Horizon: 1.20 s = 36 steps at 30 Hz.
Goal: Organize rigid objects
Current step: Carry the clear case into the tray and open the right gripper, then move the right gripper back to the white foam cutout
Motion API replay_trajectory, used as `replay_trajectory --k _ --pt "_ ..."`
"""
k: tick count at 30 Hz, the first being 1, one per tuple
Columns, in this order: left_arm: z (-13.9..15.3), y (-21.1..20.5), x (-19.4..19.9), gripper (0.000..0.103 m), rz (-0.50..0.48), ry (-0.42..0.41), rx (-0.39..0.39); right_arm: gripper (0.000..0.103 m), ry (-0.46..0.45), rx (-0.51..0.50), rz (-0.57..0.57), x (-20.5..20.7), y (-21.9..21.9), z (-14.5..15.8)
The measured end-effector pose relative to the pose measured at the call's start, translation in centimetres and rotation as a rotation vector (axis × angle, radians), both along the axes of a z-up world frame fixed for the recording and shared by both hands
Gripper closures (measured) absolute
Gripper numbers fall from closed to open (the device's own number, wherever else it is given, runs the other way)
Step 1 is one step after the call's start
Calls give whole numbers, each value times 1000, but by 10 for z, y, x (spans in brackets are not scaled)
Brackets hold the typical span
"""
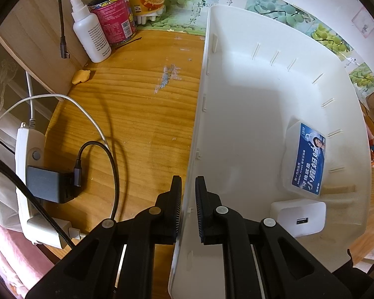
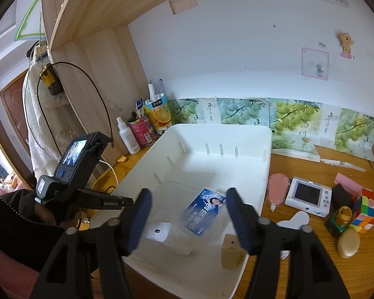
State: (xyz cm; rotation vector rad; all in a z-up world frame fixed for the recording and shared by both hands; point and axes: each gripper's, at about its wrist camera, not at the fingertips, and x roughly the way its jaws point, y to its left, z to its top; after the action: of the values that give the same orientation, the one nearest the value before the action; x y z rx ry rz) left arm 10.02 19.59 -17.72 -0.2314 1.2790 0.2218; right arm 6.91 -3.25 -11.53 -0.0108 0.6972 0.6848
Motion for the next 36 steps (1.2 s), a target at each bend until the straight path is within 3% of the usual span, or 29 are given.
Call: replay_trajectory --k 12,25,36 --pt "0 0 -1 91 -3 -3 1 22 -46 5 -103 1 -17 5" --pt "0 0 -1 91 -2 -4 1 21 -37 -8 -295 13 -55 0" --pt "0 0 -1 91 -2 -4 1 21 -26 -140 -353 24 -85 -22"
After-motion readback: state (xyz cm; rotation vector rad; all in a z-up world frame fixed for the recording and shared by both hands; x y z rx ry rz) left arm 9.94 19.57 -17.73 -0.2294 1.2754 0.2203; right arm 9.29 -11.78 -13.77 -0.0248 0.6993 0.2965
